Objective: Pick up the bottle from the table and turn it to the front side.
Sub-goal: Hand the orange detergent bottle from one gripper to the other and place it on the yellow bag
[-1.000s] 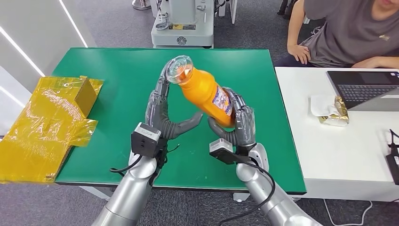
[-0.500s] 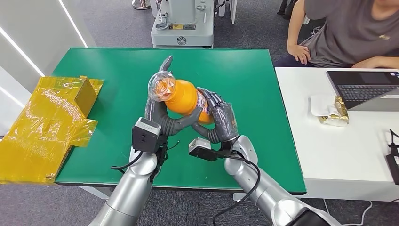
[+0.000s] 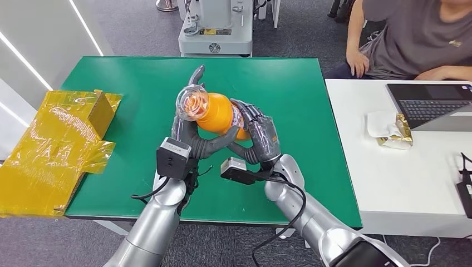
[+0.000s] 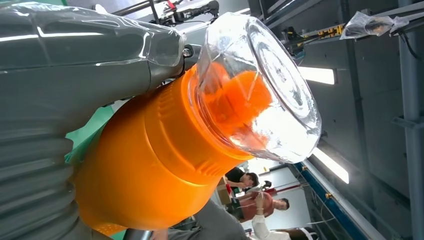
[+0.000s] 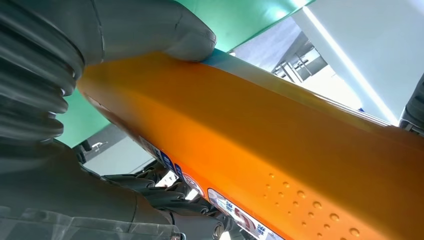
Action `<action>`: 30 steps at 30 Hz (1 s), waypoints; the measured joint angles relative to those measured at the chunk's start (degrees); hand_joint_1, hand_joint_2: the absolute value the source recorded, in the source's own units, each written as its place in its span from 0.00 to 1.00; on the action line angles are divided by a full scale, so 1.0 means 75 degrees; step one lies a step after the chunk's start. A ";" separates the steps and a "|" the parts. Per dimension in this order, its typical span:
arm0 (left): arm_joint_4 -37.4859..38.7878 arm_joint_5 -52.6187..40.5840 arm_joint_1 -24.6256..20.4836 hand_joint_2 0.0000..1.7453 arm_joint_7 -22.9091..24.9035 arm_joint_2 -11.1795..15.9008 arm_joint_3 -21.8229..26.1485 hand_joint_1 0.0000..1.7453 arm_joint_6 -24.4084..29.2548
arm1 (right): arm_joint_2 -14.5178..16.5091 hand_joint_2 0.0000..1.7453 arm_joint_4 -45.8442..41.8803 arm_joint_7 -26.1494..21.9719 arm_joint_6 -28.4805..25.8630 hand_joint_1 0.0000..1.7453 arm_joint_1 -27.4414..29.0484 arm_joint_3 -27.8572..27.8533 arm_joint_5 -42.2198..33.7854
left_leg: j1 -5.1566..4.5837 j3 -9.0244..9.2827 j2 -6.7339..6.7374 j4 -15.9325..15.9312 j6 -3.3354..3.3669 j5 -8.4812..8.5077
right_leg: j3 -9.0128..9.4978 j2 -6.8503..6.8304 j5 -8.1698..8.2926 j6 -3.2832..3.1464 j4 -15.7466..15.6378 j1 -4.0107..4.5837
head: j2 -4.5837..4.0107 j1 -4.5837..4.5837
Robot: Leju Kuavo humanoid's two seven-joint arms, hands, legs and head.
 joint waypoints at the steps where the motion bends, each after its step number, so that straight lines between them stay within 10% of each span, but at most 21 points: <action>1: 0.0001 0.0000 0.0000 1.00 0.0002 0.0000 0.0000 0.00 0.0000 | 0.0004 1.00 0.0007 0.0000 0.0000 1.00 -0.0001 0.0000 0.0001 | 0.0000 0.0000 0.0000 0.0000 0.0000 0.0000 | 0.0000 0.0000 0.0000 0.0000 0.0000 0.0000 | 0.0000 0.0000; 12: 0.0001 -0.0002 -0.0005 1.00 0.0017 0.0000 0.0000 0.00 -0.0001 | 0.0034 1.00 0.0063 0.0000 0.0000 1.00 -0.0013 -0.0002 0.0004 | 0.0000 0.0000 0.0000 0.0001 0.0000 0.0000 | 0.0000 0.0000 0.0000 0.0000 0.0000 0.0000 | 0.0000 0.0000; 16: 0.0022 -0.0018 -0.0025 1.00 0.0017 -0.0003 0.0000 0.96 0.0000 | 0.0041 1.00 0.0073 0.0000 0.0000 1.00 -0.0014 -0.0001 0.0001 | 0.0000 0.0000 0.0000 0.0000 0.0000 0.0000 | 0.0000 0.0000 0.0000 0.0000 0.0000 0.0000 | 0.0000 0.0000; 17: 0.0037 -0.0027 -0.0039 1.00 0.0017 -0.0003 0.0000 1.00 0.0004 | 0.0046 1.00 0.0079 0.0000 0.0000 1.00 -0.0014 -0.0001 -0.0001 | 0.0000 0.0000 0.0000 0.0000 0.0000 0.0000 | 0.0000 0.0000 0.0000 0.0000 0.0000 0.0000 | 0.0000 0.0000; 30: 0.0330 0.0324 -0.0154 1.00 -0.0314 -0.0024 0.0000 1.00 0.0506 | 0.0052 1.00 0.0078 -0.0006 0.0000 1.00 0.0060 0.0014 -0.0186 | 0.0000 0.0000 0.0000 0.0000 0.0000 0.0000 | 0.0000 0.0000 0.0000 0.0000 0.0000 0.0000 | 0.0000 0.0001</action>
